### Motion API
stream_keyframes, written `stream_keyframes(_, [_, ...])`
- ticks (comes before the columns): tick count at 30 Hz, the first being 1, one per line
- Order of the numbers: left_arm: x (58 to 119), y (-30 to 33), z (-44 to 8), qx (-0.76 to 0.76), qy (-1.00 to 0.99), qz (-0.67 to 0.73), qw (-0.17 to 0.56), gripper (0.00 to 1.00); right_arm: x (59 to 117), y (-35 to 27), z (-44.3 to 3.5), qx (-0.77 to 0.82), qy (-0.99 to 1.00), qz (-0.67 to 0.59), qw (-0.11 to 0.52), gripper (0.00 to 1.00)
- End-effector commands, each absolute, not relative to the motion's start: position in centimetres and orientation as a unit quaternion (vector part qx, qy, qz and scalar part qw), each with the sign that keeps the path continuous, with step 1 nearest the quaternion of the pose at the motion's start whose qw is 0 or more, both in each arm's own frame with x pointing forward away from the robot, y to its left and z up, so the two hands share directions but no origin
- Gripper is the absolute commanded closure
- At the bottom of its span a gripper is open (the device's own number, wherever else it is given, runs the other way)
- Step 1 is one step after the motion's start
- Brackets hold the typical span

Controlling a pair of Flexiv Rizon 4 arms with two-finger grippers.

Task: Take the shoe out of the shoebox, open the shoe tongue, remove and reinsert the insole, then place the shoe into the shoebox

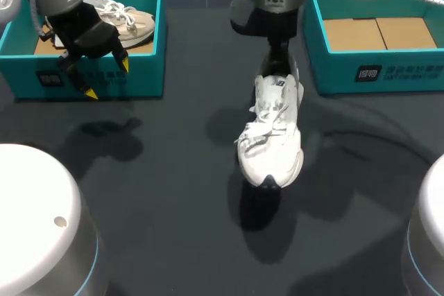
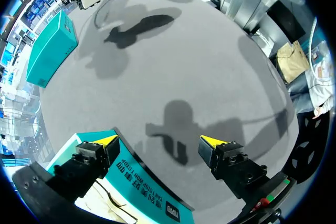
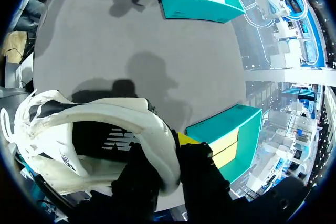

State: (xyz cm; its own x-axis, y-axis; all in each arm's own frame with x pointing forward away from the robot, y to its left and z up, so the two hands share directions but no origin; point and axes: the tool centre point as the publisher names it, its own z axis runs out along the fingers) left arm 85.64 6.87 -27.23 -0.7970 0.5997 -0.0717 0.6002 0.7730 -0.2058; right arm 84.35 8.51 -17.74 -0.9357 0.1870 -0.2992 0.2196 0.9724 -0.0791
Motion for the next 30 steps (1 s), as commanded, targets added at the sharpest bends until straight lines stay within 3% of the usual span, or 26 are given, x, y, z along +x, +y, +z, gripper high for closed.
stream_keyframes(1, [85.7, 6.8, -27.2, 0.319, 0.942, -0.108, 0.0, 0.0, 85.0, 3.8, -14.7, 0.085, 0.984, -0.044, 0.148, 1.0])
stream_keyframes(18, [85.7, 6.8, -27.2, 0.319, 0.942, -0.108, 0.0, 0.0, 96.3, -8.7, -11.4, 0.043, 0.983, -0.066, 0.165, 1.0])
stream_keyframes(30, [85.7, 6.8, -27.2, 0.319, 0.942, -0.108, 0.0, 0.0, 97.4, -9.5, -11.0, 0.043, 0.983, -0.072, 0.163, 1.0])
